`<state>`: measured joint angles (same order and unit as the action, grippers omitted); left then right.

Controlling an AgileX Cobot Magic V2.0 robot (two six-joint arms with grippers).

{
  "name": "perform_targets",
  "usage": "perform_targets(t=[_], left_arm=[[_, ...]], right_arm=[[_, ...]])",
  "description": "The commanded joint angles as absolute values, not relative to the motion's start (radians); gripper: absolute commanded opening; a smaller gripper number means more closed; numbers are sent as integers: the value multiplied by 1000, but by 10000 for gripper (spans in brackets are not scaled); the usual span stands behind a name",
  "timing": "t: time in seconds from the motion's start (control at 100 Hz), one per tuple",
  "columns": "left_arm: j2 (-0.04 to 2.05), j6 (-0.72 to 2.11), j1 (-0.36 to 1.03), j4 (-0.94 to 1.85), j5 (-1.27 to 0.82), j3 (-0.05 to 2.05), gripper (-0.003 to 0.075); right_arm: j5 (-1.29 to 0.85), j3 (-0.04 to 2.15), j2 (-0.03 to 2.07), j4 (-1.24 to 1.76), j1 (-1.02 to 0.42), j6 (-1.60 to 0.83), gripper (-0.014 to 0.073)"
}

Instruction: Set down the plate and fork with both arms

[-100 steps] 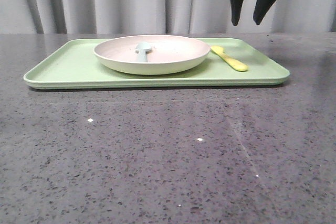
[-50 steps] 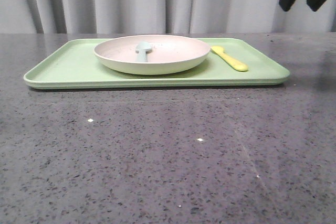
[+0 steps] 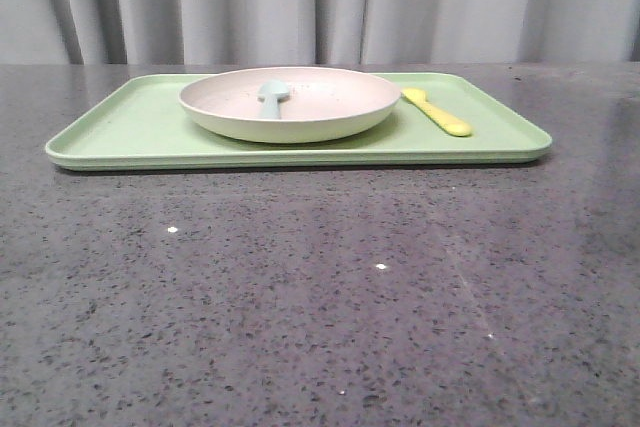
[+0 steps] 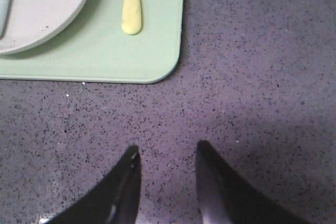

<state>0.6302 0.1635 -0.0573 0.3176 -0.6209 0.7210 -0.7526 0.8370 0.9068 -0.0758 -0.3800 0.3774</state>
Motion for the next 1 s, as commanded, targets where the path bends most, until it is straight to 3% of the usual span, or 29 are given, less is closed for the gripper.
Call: perform_targets(t=[0.0, 0.13, 0.17, 0.71, 0.99], left_arm=[[606, 165, -58, 336, -559, 718, 74], [553, 165, -58, 336, -557, 671, -22], [534, 165, -58, 336, -555, 657, -20], [254, 169, -58, 336, -535, 514, -20], [216, 169, -58, 338, -535, 503, -20]], right_arm=[[-648, 808, 832, -99, -378, 372, 161], [-623, 737, 735, -99, -378, 372, -27], [-614, 719, 704, -99, -378, 372, -77], [-496, 443, 338, -102, -378, 371, -68], [-494, 424, 309, -101, -378, 371, -68]])
